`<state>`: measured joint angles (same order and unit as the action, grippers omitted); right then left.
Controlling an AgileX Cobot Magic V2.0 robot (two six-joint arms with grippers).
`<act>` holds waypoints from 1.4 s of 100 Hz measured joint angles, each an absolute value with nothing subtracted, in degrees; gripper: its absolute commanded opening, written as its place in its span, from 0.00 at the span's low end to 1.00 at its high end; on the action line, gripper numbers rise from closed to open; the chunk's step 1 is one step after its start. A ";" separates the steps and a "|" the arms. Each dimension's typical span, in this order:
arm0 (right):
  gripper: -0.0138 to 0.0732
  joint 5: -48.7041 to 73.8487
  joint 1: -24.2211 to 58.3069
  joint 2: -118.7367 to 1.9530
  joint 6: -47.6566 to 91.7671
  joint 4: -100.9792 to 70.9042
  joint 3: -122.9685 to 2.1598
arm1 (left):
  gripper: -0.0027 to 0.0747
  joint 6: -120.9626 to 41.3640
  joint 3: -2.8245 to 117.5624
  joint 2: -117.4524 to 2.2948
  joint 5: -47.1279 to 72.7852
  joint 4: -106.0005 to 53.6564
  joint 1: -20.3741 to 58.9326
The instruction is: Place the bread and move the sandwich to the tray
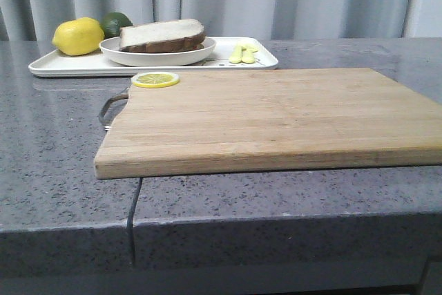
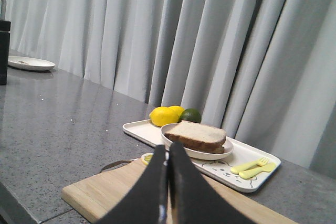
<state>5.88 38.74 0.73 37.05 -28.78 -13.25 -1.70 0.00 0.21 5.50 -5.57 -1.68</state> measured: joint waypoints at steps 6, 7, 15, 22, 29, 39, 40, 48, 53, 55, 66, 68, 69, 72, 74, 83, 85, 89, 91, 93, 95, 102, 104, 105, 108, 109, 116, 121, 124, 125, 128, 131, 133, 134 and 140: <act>0.09 5.88 38.74 0.73 37.05 -28.78 -13.25 | 0.01 -1.14 0.00 0.32 7.95 -5.48 -2.21; 0.09 5.88 38.74 0.73 37.05 -28.78 -13.25 | 0.01 -1.03 0.00 0.32 8.41 -5.48 -2.31; 0.09 5.88 38.74 0.73 37.05 -28.78 -13.25 | 0.01 0.00 0.00 0.32 13.60 -5.36 -2.78; 0.09 5.88 38.74 0.73 37.05 -28.78 -13.25 | 0.01 0.00 0.00 0.32 17.11 -5.28 -2.80; 0.09 5.88 38.74 0.73 37.05 -28.78 -13.25 | 0.01 0.40 0.00 0.32 18.40 -5.05 -2.80; 0.09 5.88 38.74 0.73 37.05 -28.78 -13.25 | 0.01 0.43 -0.03 0.32 18.53 -4.95 -2.80; 0.09 5.88 38.74 0.73 37.05 -28.78 -13.25 | 0.01 0.53 -0.03 0.32 18.53 -4.95 -2.80; 0.09 5.88 38.74 0.73 37.05 -28.78 -13.25 | 0.01 0.53 -0.03 0.32 18.53 -4.95 -2.80; 0.09 5.88 38.74 0.73 37.05 -28.78 -13.25 | 0.01 0.53 -0.03 0.32 18.53 -4.95 -2.80; 0.09 5.88 38.74 0.73 37.05 -28.78 -13.25 | 0.01 0.53 -0.03 0.32 18.53 -4.95 -2.80; 0.09 5.88 38.74 0.73 37.05 -28.78 -13.25 | 0.01 0.65 -0.03 0.32 18.64 -4.95 -2.80; 0.09 5.88 38.74 0.73 37.05 -28.78 -13.25 | 0.01 0.65 -0.03 0.32 18.64 -4.95 -2.80; 0.09 5.88 38.74 0.73 37.05 -28.78 -13.25 | 0.01 0.65 -0.03 0.32 18.64 -4.95 -2.80; 0.09 5.88 38.74 0.73 37.05 -28.78 -13.25 | 0.01 0.65 -0.03 0.32 18.64 -4.95 -2.80; 0.09 5.88 38.74 0.73 37.05 -28.78 -13.25 | 0.01 0.65 -0.03 0.32 18.64 -4.95 -2.80; 0.09 5.88 38.74 0.73 37.05 -28.78 -13.25 | 0.01 0.65 -0.03 0.32 18.64 -4.95 -2.80; 0.09 5.88 38.74 0.73 37.05 -28.78 -13.25 | 0.01 0.65 -0.03 0.32 18.64 -4.95 -2.80; 0.09 5.88 38.74 0.73 37.05 -28.78 -13.25 | 0.01 0.65 -0.03 0.32 18.64 -4.95 -2.80; 0.09 5.88 38.74 0.73 37.05 -28.78 -13.25 | 0.01 0.65 -0.03 0.32 18.64 -4.95 -2.80; 0.09 5.88 38.74 0.73 37.05 -28.78 -13.25 | 0.01 0.65 -0.03 0.32 18.64 -4.95 -2.80; 0.09 5.88 38.74 0.73 37.05 -28.78 -13.25 | 0.01 0.65 -0.03 0.32 18.64 -4.95 -2.80; 0.09 5.88 38.74 0.73 37.05 -28.78 -13.25 | 0.01 0.65 -0.03 0.32 18.64 -4.95 -2.80; 0.09 5.88 38.74 0.73 37.05 -28.78 -13.25 | 0.01 0.65 -0.03 0.32 18.64 -4.95 -2.80; 0.09 5.88 38.74 0.73 37.05 -28.78 -13.25 | 0.01 0.65 -0.03 0.32 18.64 -4.95 -2.80; 0.09 5.88 38.74 0.73 37.05 -28.78 -13.25 | 0.01 0.65 -0.03 0.32 18.64 -4.95 -2.80; 0.09 5.88 38.74 0.73 37.05 -28.78 -13.25 | 0.01 0.65 -0.03 0.32 18.64 -4.95 -2.80; 0.09 5.88 38.74 0.73 37.05 -28.78 -13.25 | 0.01 0.65 -0.03 0.32 18.64 -4.95 -2.80; 0.09 5.88 38.74 0.73 37.05 -28.78 -13.25 | 0.01 0.65 -0.03 0.32 18.64 -4.95 -2.80; 0.09 5.88 38.74 0.73 37.05 -28.78 -13.25 | 0.01 0.65 -0.03 0.32 18.64 -4.95 -2.80; 0.09 5.88 38.74 0.73 37.05 -28.78 -13.25 | 0.01 0.65 -0.03 0.32 18.64 -4.95 -2.80; 0.09 5.70 38.74 0.73 37.05 -28.78 -13.01 | 0.01 0.65 -0.03 0.32 18.64 -4.95 -2.80; 0.09 5.25 38.74 0.73 37.05 -28.78 -12.82 | 0.01 0.65 -0.03 0.32 18.64 -4.95 -2.80; 0.09 4.71 38.74 0.73 37.05 -28.78 -12.45 | 0.01 0.65 -0.03 0.32 18.64 -4.95 -2.80; 0.09 4.27 38.74 0.73 37.05 -28.78 -12.34 | 0.01 0.65 -0.03 0.32 18.64 -4.95 -2.80; 0.09 1.81 38.23 0.73 36.94 -27.55 -10.98 | 0.01 0.65 -0.03 0.32 18.64 -4.95 -2.80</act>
